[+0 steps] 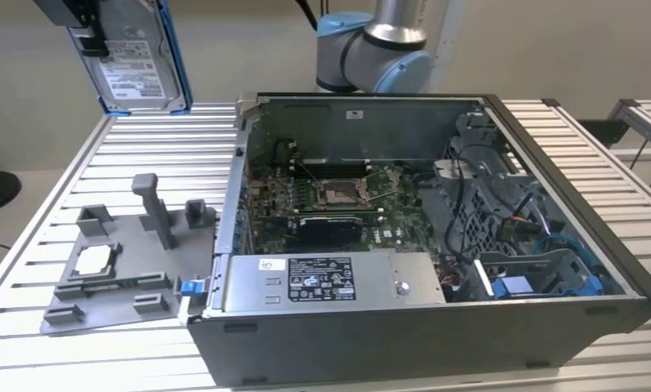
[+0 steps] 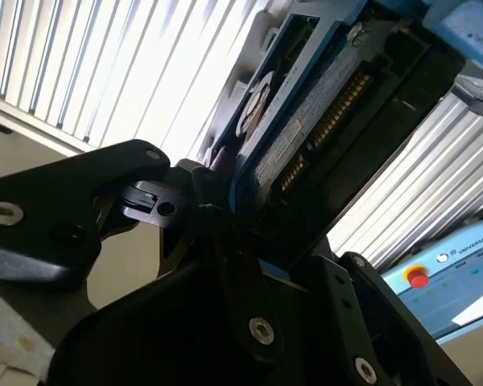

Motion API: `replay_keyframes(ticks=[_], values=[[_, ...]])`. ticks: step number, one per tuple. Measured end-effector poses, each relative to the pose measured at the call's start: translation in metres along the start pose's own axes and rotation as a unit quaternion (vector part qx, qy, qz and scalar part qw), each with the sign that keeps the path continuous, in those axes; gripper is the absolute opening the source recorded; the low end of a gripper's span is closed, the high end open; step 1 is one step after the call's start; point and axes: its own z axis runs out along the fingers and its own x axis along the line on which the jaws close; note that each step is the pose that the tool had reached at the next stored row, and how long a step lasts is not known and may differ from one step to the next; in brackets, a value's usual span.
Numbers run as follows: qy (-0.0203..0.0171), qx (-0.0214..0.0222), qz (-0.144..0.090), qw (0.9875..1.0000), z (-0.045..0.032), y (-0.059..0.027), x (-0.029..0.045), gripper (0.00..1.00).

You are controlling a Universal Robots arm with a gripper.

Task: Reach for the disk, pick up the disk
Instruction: 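Pick up the disk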

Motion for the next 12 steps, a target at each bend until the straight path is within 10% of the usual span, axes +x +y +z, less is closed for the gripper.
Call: replay_keyframes(ticks=[12], values=[[0.0, 0.0, 0.0, 1.0, -0.0003, -0.04, -0.0013, 0.0]])
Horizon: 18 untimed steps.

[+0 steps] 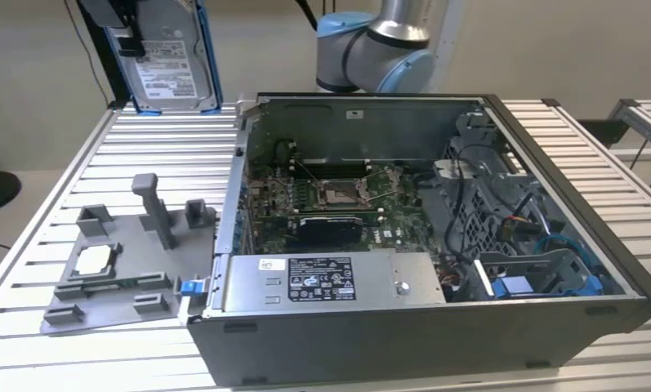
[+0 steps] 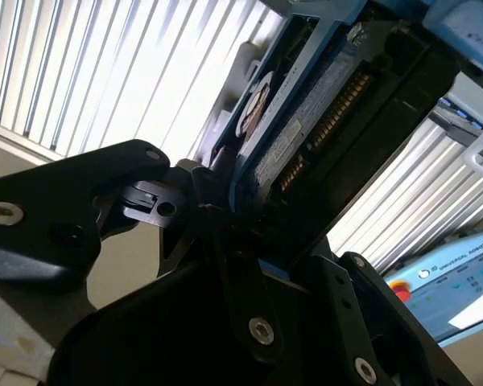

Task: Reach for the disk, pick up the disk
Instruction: 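Pick up the disk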

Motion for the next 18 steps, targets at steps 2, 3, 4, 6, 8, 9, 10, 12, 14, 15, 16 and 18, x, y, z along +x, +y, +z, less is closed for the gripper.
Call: replay_keyframes(ticks=[2, 3, 4, 6, 8, 9, 10, 12, 14, 15, 16, 18], values=[[0.0, 0.0, 0.0, 1.0, -0.0001, -0.0071, -0.0002, 0.0], [0.0, 0.0, 0.0, 1.0, -0.0001, -0.0106, -0.0003, 0.0], [0.0, 0.0, 0.0, 1.0, -0.0001, -0.0141, -0.0004, 0.0], [0.0, 0.0, 0.0, 1.0, -0.0002, -0.0213, -0.0007, 0.0], [0.0, 0.0, 0.0, 1.0, -0.0002, -0.0285, -0.0009, 0.0], [0.0, 0.0, 0.0, 1.0, -0.0002, -0.0321, -0.001, 0.0], [0.0, 0.0, 0.0, 1.0, -0.0002, -0.0357, -0.0012, 0.0], [0.0, 0.0, 0.0, 1.0, -0.0003, -0.0427, -0.0014, 0.0], [0.0, 0.0, 0.0, 1.0, -0.0004, -0.0496, -0.0017, 0.0], [0.0, 0.0, 0.0, 1.0, -0.0004, -0.053, -0.0017, 0.0], [0.0, 0.0, 0.0, 1.0, -0.0004, -0.0563, -0.0018, 0.0], [0.0, 0.0, 0.0, 1.0, -0.0004, -0.0634, -0.0021, 0.0]])
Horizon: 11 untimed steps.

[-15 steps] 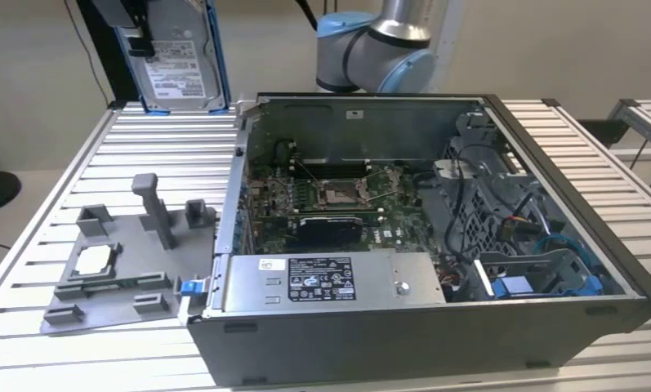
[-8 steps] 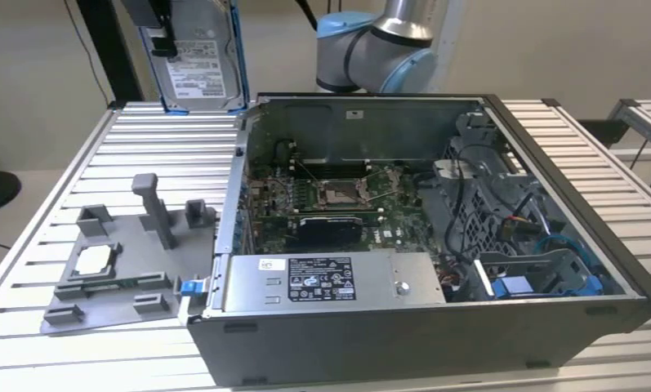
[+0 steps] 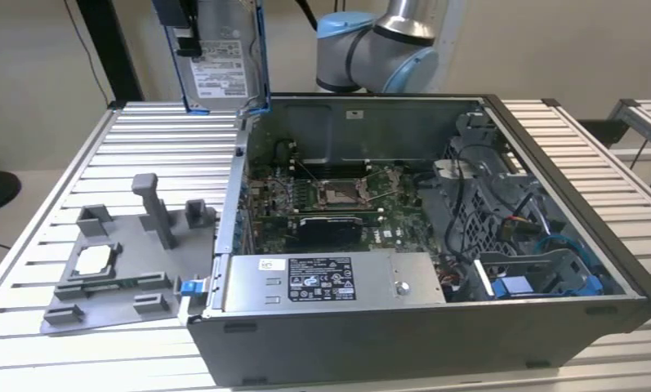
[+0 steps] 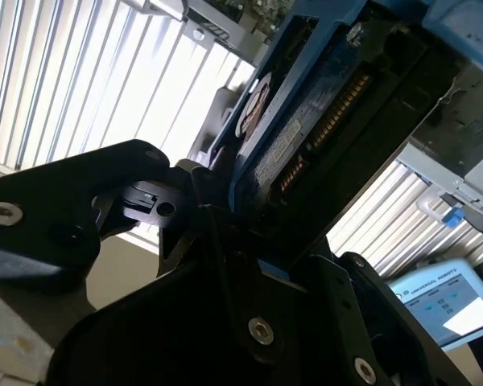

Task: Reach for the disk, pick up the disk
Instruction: 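Pick up the disk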

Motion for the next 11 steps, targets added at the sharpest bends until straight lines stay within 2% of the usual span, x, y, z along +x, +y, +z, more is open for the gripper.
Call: replay_keyframes(ticks=[11], values=[[0.0001, -0.0001, 0.0, 1.0, -0.0003, -0.0359, -0.0012, 0.0]])
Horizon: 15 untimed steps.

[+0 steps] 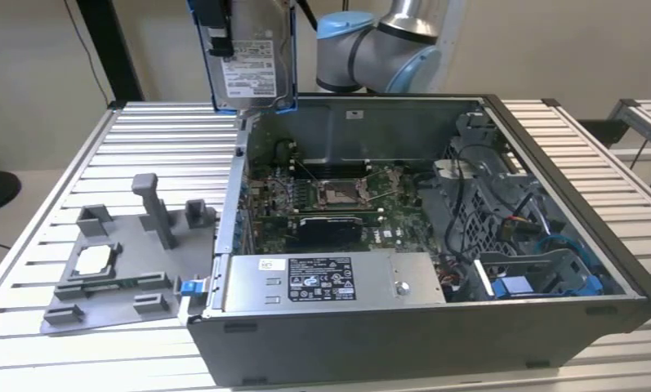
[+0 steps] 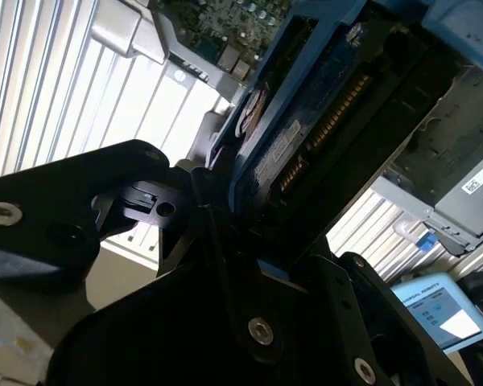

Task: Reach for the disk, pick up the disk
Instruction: 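Pick up the disk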

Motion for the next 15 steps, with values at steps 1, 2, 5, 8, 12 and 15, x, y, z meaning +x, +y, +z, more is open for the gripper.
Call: replay_keyframes(ticks=[1, 2, 5, 8, 12, 15], values=[[0.0, 0.0, 0.0, 1.0, 0.0, -0.0034, -0.0001, 0.0], [0.0, 0.0, 0.0, 1.0, 0.0, -0.0066, -0.0002, 0.0], [0.0, 0.0001, 0.0, 1.0, -0.0001, -0.0165, -0.0005, 0.0], [0.0, 0.0, 0.0, 1.0, -0.0002, -0.0269, -0.0009, 0.0], [0.0, -0.0001, 0.0, 1.0, -0.0003, -0.041, -0.0013, 0.0], [0.0, -0.0003, 0.0, 1.0, -0.0004, -0.0517, -0.0017, 0.0]])
